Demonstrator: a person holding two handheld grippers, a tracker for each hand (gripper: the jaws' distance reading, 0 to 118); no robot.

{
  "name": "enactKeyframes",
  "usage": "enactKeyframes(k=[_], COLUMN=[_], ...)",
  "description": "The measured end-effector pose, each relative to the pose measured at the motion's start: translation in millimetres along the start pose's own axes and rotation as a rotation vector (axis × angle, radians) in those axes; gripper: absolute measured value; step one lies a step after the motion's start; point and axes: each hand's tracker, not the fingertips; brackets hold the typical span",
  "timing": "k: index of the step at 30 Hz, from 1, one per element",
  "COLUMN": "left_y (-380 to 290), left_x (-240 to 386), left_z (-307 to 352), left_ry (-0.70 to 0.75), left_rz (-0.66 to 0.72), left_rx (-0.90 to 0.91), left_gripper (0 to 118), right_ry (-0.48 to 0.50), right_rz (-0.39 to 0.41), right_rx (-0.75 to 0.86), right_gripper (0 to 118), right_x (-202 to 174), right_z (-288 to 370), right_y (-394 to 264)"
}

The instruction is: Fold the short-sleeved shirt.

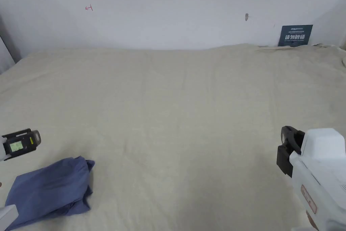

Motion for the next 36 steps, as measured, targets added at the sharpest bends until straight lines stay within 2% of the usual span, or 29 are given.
enactKeyframes(k=[6, 17, 22, 25, 29, 30, 36], left_y=[27, -7, -34, -52, -72, -77, -101], left_x=[65, 189, 216, 230, 240, 241, 252], left_z=[69, 116, 111, 112, 110, 108, 104], left_ry=[-0.089, -0.092, -0.171, -0.168, -0.195, -0.203, -0.231], left_rz=[-0.109, -0.293, -0.218, -0.205, -0.171, -0.174, -0.181], left_rx=[0.246, 0.557, 0.586, 0.616, 0.628, 0.624, 0.595], left_gripper=[116, 108, 82, 65, 8, 2, 0], right_ry=[-0.034, -0.073, -0.090, -0.102, -0.114, -0.118, -0.127], right_rz=[0.019, 0.042, 0.028, 0.023, 0.019, 0.018, 0.021], right_rx=[0.072, 0.167, 0.182, 0.188, 0.191, 0.193, 0.197], right_gripper=[0, 0, 0, 0, 0, 0, 0], right_x=[15, 30, 35, 37, 38, 38, 37], right_z=[15, 31, 34, 35, 35, 36, 35], right_y=[25, 43, 39, 35, 31, 30, 25])
